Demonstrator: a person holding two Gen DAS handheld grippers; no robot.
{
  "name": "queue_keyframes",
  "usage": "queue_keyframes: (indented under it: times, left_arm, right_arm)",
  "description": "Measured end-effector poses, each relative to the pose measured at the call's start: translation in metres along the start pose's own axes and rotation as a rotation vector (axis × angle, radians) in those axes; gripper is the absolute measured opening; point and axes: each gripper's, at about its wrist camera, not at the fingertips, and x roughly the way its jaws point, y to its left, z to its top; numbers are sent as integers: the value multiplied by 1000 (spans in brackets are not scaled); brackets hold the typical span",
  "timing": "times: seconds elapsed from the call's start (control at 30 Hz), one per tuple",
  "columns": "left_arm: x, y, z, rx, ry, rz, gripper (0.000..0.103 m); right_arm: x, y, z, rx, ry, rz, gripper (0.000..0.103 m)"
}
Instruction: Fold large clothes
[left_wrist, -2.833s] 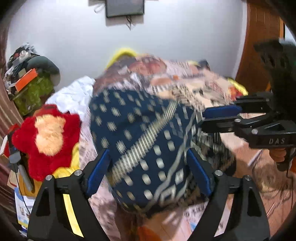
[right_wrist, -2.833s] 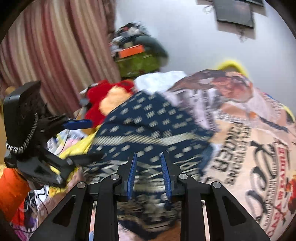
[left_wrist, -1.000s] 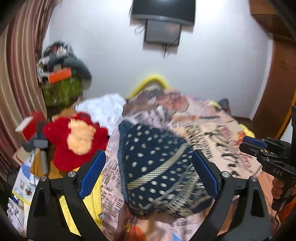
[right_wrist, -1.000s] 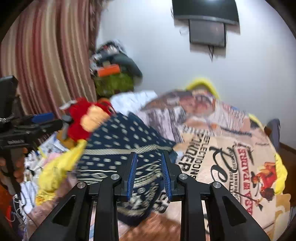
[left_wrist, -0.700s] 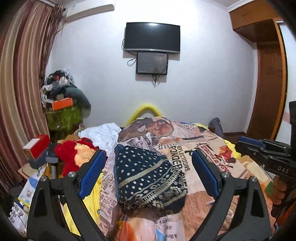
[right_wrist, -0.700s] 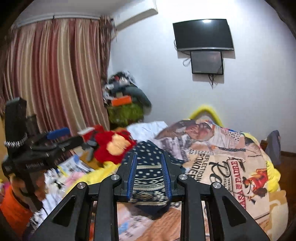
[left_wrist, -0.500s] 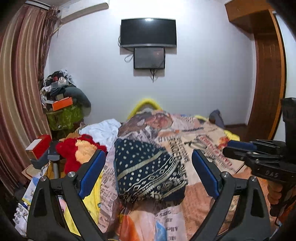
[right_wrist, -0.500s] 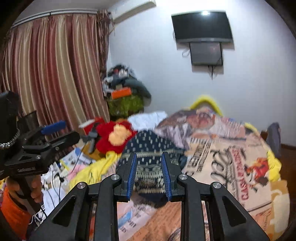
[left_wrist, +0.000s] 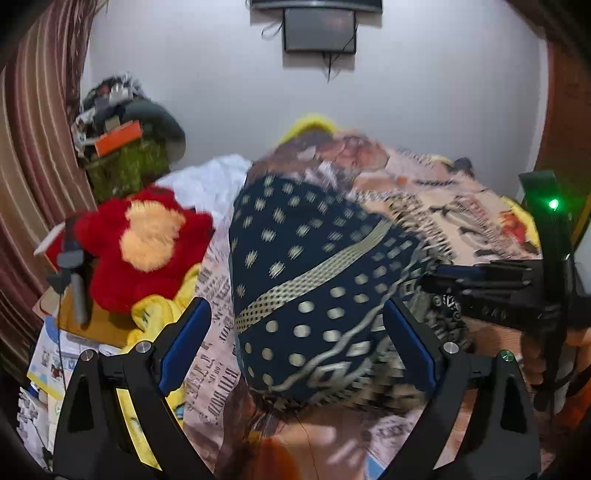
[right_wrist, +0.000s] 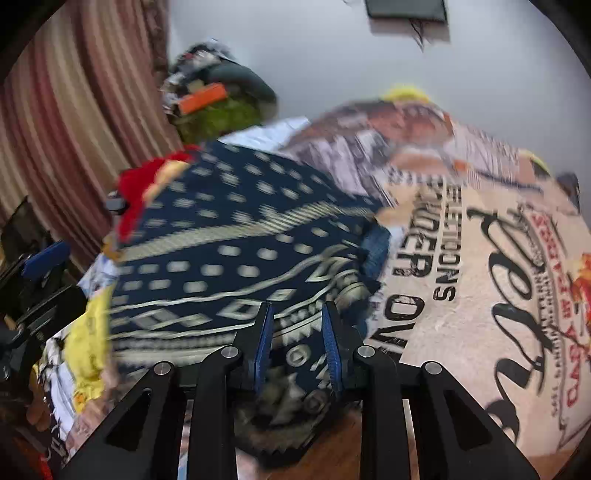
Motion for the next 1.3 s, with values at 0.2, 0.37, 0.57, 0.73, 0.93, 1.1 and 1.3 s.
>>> queue_keyframes:
  times: [0.2,0.37,0.57,0.73,0.93,1.1,1.3]
  left_arm:
    - [50,17,-16,-76,125,-13,95]
    - [55,29,-24,-125,148,-26,95]
    - [20,17,-18,-74,91,21,94]
    - [-38,4,-10,-68,8,-20,94]
    - [-143,-11,3,-70,-180,-54,94]
    - [-223,-27,8,-45,-324,-108,94]
    - [-302,-54,-3,12,-470,-109,94]
  right_arm:
    - [38,-23,-2,41,74,61,22]
    - [37,-16,-8,-180,-30,-321,103]
    - [-12,-37,-12,-101,-17,-182,92]
    - [-100,-18,-16,-82,-159,-111,92]
    - [-209,28,-27,-96,-350,-42,92]
    - [-291,60,-47,-95,-507,-12,92]
    - [-362,92,-77,-113,-647,-36,92]
